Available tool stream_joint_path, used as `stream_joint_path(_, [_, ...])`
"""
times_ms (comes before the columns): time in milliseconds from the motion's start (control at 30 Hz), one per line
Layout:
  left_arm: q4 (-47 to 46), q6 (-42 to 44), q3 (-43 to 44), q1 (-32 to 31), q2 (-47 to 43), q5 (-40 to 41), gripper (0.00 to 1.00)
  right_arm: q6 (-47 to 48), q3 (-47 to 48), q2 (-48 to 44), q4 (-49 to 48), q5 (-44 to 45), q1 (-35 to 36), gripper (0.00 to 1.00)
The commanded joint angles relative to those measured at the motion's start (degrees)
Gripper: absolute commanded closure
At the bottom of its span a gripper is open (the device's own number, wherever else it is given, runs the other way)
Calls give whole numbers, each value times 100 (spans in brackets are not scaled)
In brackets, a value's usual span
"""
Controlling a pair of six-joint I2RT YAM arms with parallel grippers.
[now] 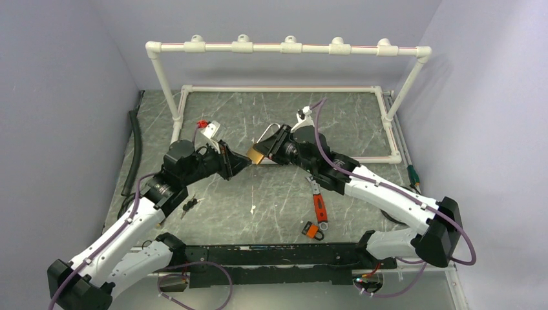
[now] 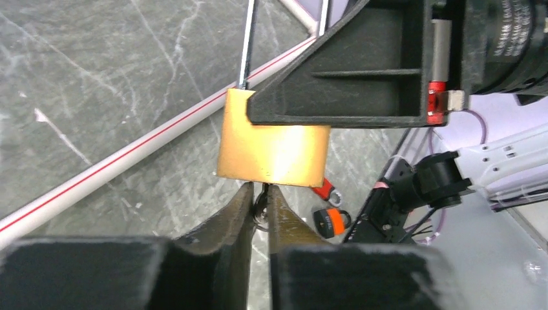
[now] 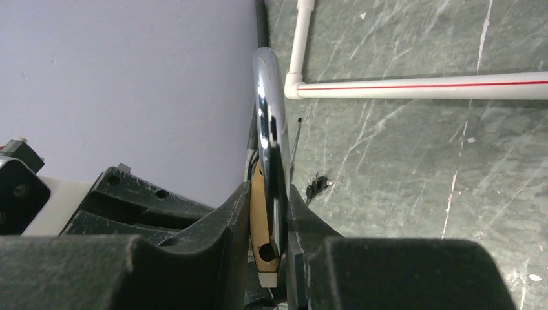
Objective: Unlock with the key
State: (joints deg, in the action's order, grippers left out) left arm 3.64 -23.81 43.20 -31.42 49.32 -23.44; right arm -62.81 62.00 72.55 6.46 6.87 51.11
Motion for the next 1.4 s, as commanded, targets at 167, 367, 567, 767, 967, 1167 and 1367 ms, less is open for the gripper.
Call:
stream_joint_path(167, [419, 386, 307, 58, -410, 554, 32, -40, 139, -288, -483, 118, 24, 100])
stream_joint_path(367, [774, 399, 470, 57, -742, 340, 14, 92, -85, -511, -861, 45, 22, 100])
stream_joint_path(567, [986, 545, 560, 57, -853, -76, 1, 454, -502, -829, -1623, -393, 17, 100])
stream_joint_path(767, [726, 551, 523, 58, -654, -421, 1, 784, -1040, -1107, -2617, -1078, 15, 100])
stream_joint_path(967, [205, 250, 379, 59, -455, -866, 2, 1232, -1590, -1452, -3593, -1930, 5, 100])
stream_joint_path(1167, [-437, -231, 302, 57, -338, -1968, 12, 1662, -2055, -2001, -3929, -2696, -179, 100])
stream_joint_path(1367, [-1379, -928, 224, 57, -114, -3051, 25, 1719, -2113, -2102, -4309, -3231, -225, 100])
